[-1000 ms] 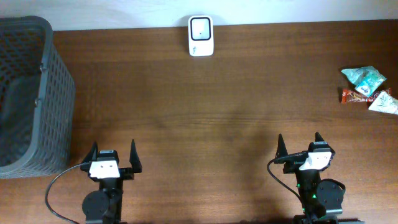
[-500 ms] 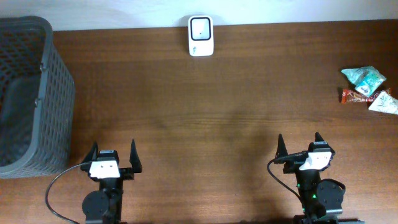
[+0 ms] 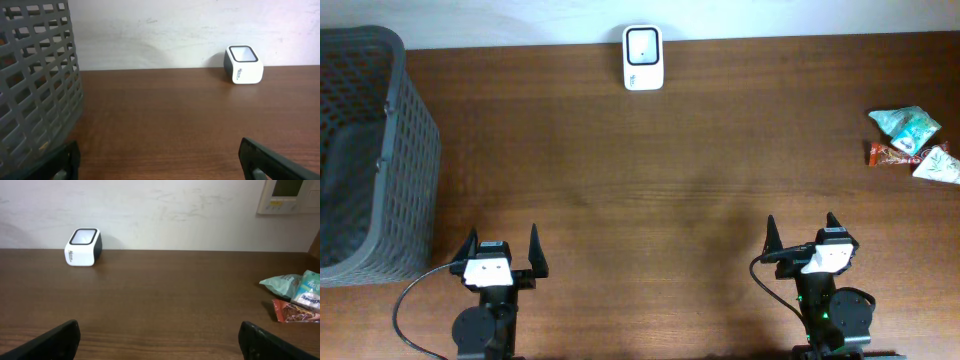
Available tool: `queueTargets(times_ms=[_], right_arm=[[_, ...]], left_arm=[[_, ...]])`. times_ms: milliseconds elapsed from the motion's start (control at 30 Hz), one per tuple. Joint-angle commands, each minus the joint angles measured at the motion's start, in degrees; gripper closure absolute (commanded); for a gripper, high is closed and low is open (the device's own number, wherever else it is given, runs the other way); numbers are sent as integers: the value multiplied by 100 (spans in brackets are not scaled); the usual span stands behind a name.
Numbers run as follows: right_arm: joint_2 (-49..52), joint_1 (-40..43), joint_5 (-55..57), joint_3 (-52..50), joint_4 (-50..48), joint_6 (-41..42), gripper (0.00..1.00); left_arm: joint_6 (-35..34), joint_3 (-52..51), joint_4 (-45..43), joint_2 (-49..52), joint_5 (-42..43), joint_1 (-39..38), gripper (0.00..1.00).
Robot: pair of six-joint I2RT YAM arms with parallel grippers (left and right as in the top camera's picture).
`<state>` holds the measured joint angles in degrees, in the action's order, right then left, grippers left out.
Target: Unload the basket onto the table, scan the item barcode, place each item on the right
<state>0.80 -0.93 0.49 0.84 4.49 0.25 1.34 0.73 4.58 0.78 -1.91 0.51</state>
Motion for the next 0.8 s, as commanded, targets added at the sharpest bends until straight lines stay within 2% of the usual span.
queueTargets(times_ms=[0, 367, 500, 767], right_arm=[[-61, 20, -26, -52, 15, 66, 1], [-61, 20, 37, -52, 15, 48, 1], [-61, 20, 20, -52, 20, -455, 1], [-61, 20, 9, -52, 22, -433, 1]], left_arm=[[109, -24, 26, -48, 85, 37, 1], [109, -24, 26, -48, 85, 37, 1], [109, -24, 24, -48, 85, 37, 1], [109, -24, 24, -48, 85, 37, 1]])
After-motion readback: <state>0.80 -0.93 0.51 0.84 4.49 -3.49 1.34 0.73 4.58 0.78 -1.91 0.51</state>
